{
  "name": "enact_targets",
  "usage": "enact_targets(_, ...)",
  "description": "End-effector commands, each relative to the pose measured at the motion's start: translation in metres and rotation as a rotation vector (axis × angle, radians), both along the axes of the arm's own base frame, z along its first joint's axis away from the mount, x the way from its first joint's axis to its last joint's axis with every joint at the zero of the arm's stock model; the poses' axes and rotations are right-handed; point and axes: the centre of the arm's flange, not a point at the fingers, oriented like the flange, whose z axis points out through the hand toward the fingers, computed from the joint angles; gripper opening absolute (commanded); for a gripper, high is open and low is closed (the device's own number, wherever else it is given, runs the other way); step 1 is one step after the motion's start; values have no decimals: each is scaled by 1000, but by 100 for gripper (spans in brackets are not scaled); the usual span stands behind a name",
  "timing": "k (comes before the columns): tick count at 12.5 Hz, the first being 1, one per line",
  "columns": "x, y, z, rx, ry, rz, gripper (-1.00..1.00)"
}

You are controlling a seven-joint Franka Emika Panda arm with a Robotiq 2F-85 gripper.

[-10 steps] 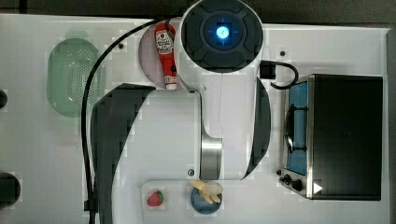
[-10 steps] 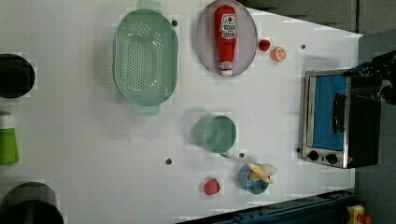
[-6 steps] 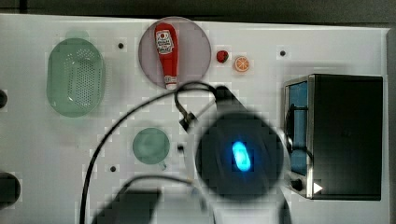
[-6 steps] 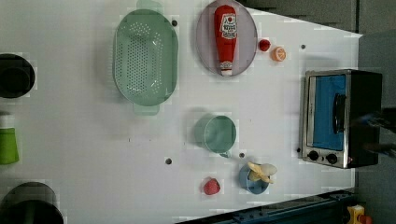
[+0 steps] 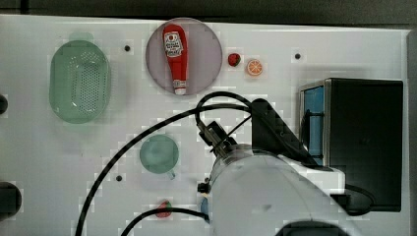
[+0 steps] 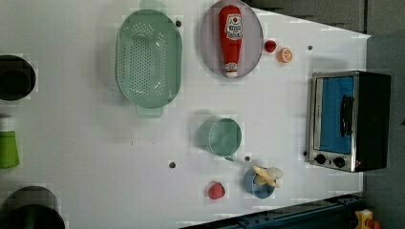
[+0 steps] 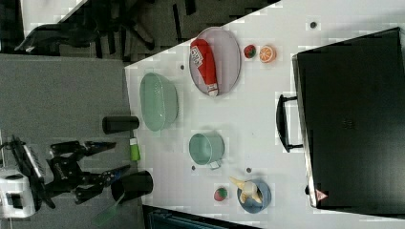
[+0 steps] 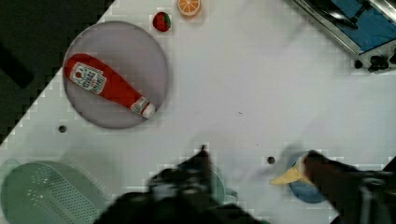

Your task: Flap open oven.

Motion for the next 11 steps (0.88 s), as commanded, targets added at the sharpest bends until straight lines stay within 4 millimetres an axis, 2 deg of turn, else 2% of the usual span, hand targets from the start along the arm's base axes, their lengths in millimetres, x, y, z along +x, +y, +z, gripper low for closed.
enact_targets(1,10,-6,-43,1,104,-50,-9)
enact_targets(3,9,-11,-49,3,116,-44,-55)
enact_targets(4,9,-14,-51,4,118,-23,-65)
enact_targets(7,11,-38,-54,-2,86,202,-65)
enact_targets(11,17,-88,-74,-20,66,573,-65)
